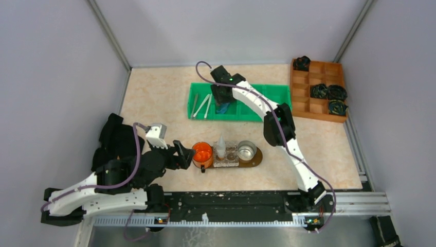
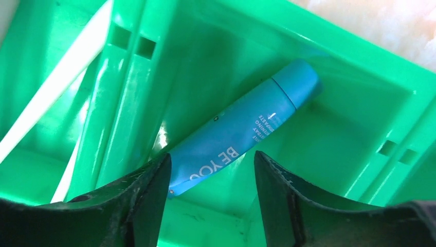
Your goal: Prepare toiletry sets of a toothbrush and toothpaste on the tray
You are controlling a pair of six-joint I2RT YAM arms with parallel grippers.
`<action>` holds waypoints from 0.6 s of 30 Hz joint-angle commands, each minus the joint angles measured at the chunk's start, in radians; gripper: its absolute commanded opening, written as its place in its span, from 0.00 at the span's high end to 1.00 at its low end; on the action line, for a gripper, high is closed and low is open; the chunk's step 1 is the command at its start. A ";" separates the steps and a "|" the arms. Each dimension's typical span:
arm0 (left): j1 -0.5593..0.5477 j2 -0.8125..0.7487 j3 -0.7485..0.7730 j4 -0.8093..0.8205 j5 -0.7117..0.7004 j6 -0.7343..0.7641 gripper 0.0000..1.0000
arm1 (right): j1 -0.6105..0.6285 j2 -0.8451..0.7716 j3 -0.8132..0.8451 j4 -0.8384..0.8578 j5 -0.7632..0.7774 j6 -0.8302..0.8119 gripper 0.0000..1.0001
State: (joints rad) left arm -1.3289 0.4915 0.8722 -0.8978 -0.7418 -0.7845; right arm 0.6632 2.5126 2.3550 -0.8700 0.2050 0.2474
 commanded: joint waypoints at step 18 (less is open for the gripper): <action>-0.003 -0.013 0.006 0.008 0.004 0.005 0.14 | -0.006 0.105 0.065 -0.127 -0.039 0.018 0.34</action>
State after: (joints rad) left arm -1.3289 0.4911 0.8719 -0.8974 -0.7406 -0.7845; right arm 0.6605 2.5217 2.3913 -0.9340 0.1867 0.2558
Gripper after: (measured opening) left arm 0.865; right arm 0.619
